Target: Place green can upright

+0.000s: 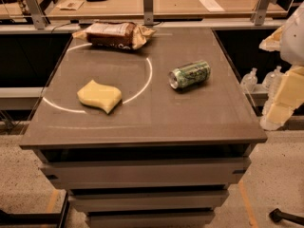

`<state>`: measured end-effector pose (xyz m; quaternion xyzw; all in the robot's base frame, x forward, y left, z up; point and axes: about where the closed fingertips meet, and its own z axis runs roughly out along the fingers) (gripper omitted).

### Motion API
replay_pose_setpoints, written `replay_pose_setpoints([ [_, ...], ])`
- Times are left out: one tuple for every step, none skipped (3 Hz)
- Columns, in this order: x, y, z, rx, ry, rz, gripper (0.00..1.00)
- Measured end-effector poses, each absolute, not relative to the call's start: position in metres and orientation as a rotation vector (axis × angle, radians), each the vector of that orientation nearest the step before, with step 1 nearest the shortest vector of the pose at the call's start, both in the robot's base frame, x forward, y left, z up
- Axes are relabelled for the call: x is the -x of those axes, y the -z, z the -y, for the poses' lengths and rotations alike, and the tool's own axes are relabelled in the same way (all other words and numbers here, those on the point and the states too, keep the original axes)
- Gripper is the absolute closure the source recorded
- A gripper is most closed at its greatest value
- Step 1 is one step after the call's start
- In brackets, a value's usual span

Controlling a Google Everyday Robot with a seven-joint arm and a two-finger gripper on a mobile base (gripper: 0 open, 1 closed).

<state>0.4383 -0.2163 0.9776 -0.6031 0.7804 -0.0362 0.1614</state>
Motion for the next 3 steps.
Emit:
replay_pose_setpoints([
  [-0.438, -0.978, 0.216, 1.722, 0.103, -2.228, 0.0],
  [-0.452, -0.978, 0.219, 1.731, 0.038, -2.152, 0.0],
  [-0.468, -0.975, 0.212, 1.761, -0.06, -2.005, 0.0],
])
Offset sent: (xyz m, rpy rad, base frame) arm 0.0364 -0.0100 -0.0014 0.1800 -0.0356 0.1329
